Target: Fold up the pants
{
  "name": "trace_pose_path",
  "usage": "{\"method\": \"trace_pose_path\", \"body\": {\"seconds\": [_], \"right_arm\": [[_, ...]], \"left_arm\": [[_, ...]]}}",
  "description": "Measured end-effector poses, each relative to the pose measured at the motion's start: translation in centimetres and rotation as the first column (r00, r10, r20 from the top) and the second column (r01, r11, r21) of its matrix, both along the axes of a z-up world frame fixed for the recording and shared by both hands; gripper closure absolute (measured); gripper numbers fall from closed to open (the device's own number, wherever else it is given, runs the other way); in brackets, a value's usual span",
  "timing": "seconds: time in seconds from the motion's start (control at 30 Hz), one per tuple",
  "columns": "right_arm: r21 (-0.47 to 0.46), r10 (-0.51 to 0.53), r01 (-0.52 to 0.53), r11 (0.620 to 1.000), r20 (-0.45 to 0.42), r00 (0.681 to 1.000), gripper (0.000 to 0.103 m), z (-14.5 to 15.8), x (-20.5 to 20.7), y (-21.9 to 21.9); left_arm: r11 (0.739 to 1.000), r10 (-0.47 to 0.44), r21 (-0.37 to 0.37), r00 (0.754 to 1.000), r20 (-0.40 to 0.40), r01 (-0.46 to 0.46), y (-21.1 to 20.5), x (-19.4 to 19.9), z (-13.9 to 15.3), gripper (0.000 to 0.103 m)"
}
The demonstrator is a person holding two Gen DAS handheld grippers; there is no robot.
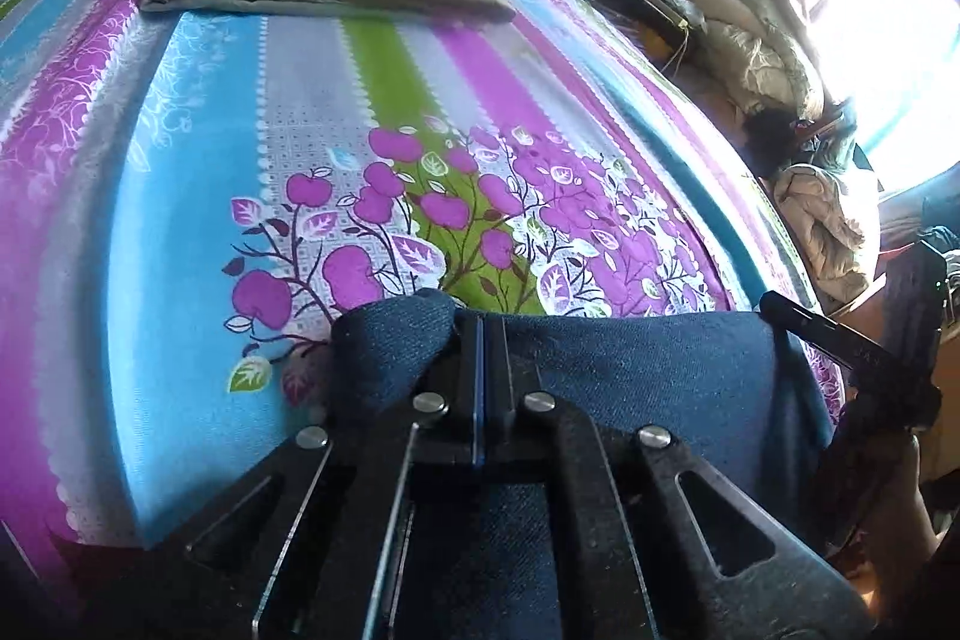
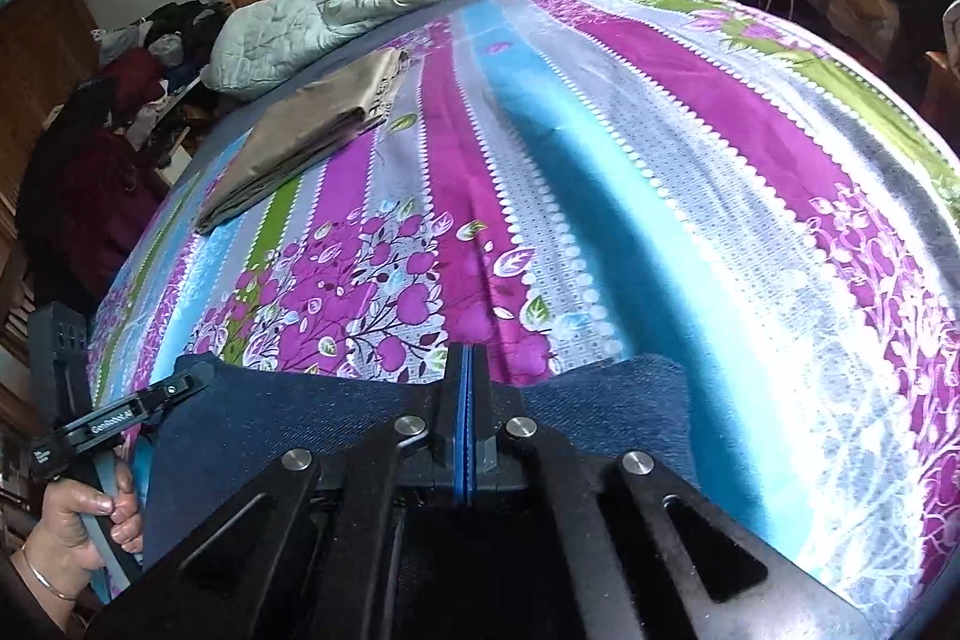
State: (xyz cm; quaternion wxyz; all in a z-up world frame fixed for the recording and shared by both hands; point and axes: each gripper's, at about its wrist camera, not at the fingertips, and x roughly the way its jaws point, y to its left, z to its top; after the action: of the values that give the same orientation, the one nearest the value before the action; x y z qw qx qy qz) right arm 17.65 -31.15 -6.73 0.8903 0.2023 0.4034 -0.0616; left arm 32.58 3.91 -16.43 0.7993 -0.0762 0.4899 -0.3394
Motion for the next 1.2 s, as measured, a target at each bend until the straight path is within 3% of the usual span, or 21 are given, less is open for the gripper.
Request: {"method": "trace_pose_path", "body": {"seconds": [0.07,0.1,0.17,0.23,0.27,0.3,0.37,0.43,0.5,0.53,0.6,0.67,0.8,0.83,0.87,0.93,1.07,1.2], "right_arm": [[-0.046,0.007,-0.005,0.999,0.034,0.999,0.101,1.8,-2.1,0.1],[-0.057,0.016,-0.013,0.998,0.059,0.998,0.1,2.9,-3.8,0.1],[-0.073,0.024,-0.017,0.997,0.098,0.995,0.099,4.5,-8.1,-0.3],[-0.079,-0.003,0.012,0.997,0.118,0.993,0.096,5.4,-12.7,-0.7],[-0.072,-0.019,0.027,0.997,0.119,0.993,0.09,5.4,-15.2,-1.0],[-0.059,-0.034,0.041,0.997,0.109,0.993,0.088,5.1,-17.2,-1.1],[-0.044,-0.071,0.075,0.996,0.068,0.995,0.085,4.2,-20.7,-1.1],[-0.046,-0.103,0.104,0.993,0.026,0.994,0.085,3.1,-23.7,-0.6],[-0.072,-0.133,0.133,0.989,-0.006,0.991,0.085,2.1,-25.7,-0.5],[-0.084,-0.149,0.147,0.986,-0.022,0.989,0.085,1.5,-26.1,-0.8],[-0.115,-0.211,0.201,0.973,-0.073,0.975,0.085,0.3,-26.3,-2.1],[-0.109,-0.232,0.223,0.969,-0.076,0.97,0.085,-0.1,-26.5,-3.3],[-0.008,-0.132,0.132,0.991,0.015,0.991,0.085,1.0,-25.4,-4.3],[0.008,-0.089,0.089,0.996,0.033,0.995,0.081,1.4,-24.8,-4.3],[0.031,-0.039,0.037,0.999,0.043,0.998,0.07,1.7,-23.9,-4.3],[0.024,0.03,-0.032,0.999,0.056,0.998,0.064,1.8,-22.3,-4.2],[0.081,0.168,-0.171,0.982,0.044,0.985,0.059,1.1,-19.0,-4.6],[0.151,0.234,-0.236,0.96,0.032,0.972,0.057,-0.2,-16.2,-5.7]], "left_arm": [[0.999,0.05,-0.006,0.999,0.019,-0.05,1.2,-1.0,1.9,0.099],[0.997,0.076,-0.03,0.997,0.033,-0.075,2.4,-1.6,2.9,0.093],[0.988,0.127,-0.093,0.99,0.06,-0.121,5.5,-3.6,5.6,0.055],[0.981,0.154,-0.129,0.986,0.063,-0.145,7.8,-5.4,7.3,0.05],[0.983,0.156,-0.108,0.985,0.068,-0.148,8.7,-6.6,7.7,0.049],[0.987,0.156,-0.058,0.984,0.083,-0.151,9.0,-7.7,7.8,0.049],[0.974,0.169,0.129,0.977,0.133,-0.186,9.4,-10.8,7.4,0.049],[0.941,0.187,0.252,0.969,0.164,-0.225,9.7,-12.7,6.9,0.046],[0.882,0.233,0.372,0.953,0.193,-0.291,10.1,-14.3,5.9,0.034],[0.863,0.255,0.399,0.949,0.188,-0.31,10.7,-14.9,5.1,0.025],[0.865,0.264,0.401,0.953,0.148,-0.302,11.5,-15.0,4.1,0.024],[0.848,0.265,0.446,0.958,0.11,-0.286,11.1,-14.5,2.6,0.025],[0.882,0.302,0.364,0.952,0.05,-0.299,11.9,-13.4,1.7,0.019],[0.884,0.318,0.346,0.947,0.046,-0.313,12.1,-13.2,1.7,0.019],[0.888,0.33,0.327,0.943,0.035,-0.323,12.4,-12.9,1.7,0.02],[0.91,0.326,0.268,0.945,0.013,-0.318,12.7,-12.9,2.2,0.027],[0.963,0.236,0.13,0.972,0.011,-0.235,11.2,-13.4,4.9,0.03],[0.985,0.117,0.124,0.993,0.007,-0.117,8.2,-12.2,4.7,0.029]]}}
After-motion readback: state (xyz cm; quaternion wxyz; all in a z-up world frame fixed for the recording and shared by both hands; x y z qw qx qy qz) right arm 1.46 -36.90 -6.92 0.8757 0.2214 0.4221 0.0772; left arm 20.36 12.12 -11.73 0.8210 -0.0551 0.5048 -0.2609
